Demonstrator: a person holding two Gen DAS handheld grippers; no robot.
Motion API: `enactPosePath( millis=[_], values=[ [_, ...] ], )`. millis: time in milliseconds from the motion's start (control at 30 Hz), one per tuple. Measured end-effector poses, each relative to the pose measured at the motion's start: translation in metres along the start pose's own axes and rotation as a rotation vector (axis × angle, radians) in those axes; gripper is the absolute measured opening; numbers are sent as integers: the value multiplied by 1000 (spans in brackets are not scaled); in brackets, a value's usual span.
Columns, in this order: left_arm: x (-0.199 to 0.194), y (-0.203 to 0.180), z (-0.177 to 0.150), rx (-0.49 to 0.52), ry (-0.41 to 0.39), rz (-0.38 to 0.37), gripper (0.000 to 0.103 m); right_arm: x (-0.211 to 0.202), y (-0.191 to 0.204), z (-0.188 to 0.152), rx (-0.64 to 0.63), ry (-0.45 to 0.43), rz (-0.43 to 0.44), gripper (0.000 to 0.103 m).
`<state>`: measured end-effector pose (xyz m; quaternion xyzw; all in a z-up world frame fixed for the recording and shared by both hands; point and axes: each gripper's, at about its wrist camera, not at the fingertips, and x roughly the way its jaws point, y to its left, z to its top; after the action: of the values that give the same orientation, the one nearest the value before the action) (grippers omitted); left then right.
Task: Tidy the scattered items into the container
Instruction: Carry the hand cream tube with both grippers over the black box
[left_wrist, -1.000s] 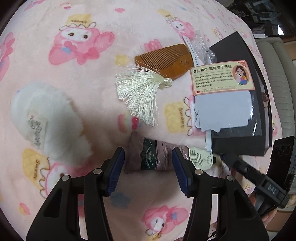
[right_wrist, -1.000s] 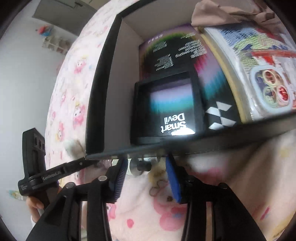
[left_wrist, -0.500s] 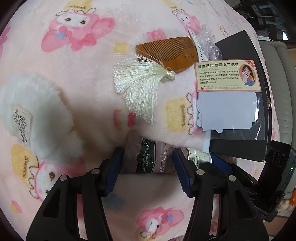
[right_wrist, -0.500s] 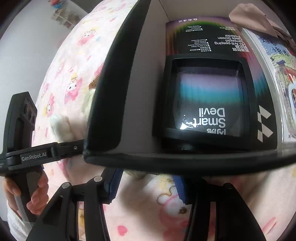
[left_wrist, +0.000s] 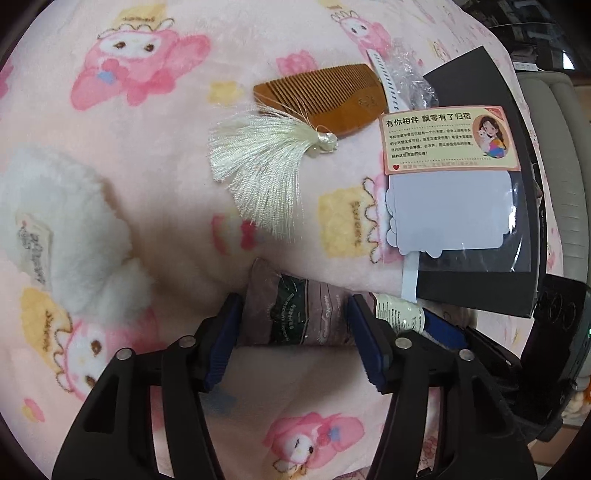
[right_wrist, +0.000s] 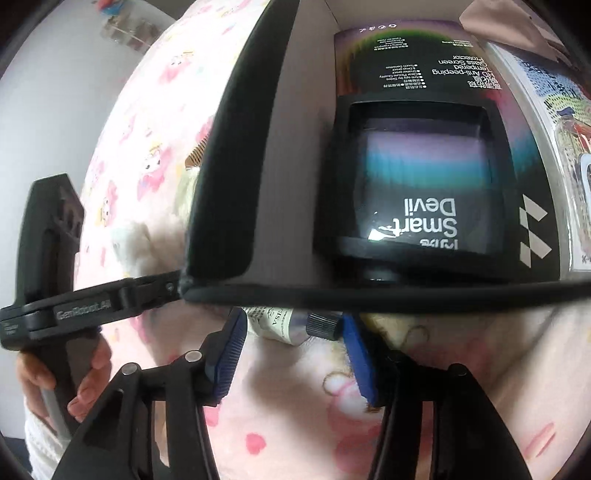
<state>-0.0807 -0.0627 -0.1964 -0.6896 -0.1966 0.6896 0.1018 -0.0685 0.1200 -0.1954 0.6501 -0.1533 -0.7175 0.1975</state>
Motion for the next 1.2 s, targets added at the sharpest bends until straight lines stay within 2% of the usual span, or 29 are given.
enactPosePath(
  millis=[133, 267, 333, 400, 467, 600, 667, 733, 800, 900, 1000, 1100, 1200],
  values=[
    [-18, -14, -9, 19, -30, -20, 57, -15, -8, 2, 58, -19, 58, 45],
    [-47, -41, -14, 69, -71, -55, 57, -55, -3, 0, 57, -109, 61, 45],
    [-59, -68, 10, 97, -102, -50, 57, -73, -1, 1, 62, -132, 91, 45],
    [-103, -44, -8, 125, -133, -47, 57, -89, 0, 2, 69, -147, 136, 44],
    [-109, -60, -1, 152, -154, -50, 57, -103, 3, 2, 65, -165, 170, 44],
    [-135, -59, -3, 192, -181, -77, 57, -125, 14, 6, 43, -232, 139, 44],
    [-140, -69, 0, 208, -198, -95, 56, -103, 55, 9, 42, -262, 146, 44],
    [-145, -80, 0, 229, -200, -122, 54, -129, 59, 19, 37, -291, 143, 44],
    [-138, -98, 5, 259, -187, -155, 53, -166, 35, 21, 43, -320, 130, 44],
    [-124, -128, 14, 306, -151, -204, 53, -173, 12, 35, 62, -348, 84, 44],
    [-95, -168, 27, 362, -111, -240, 53, -198, -24, 33, 90, -368, 21, 44],
    [-61, -207, 39, 404, -62, -255, 53, -214, -57, 33, 114, -357, -76, 44],
    [-36, -235, 46, 425, -33, -256, 53, -209, -86, 44, 136, -333, -164, 44]
  ],
)
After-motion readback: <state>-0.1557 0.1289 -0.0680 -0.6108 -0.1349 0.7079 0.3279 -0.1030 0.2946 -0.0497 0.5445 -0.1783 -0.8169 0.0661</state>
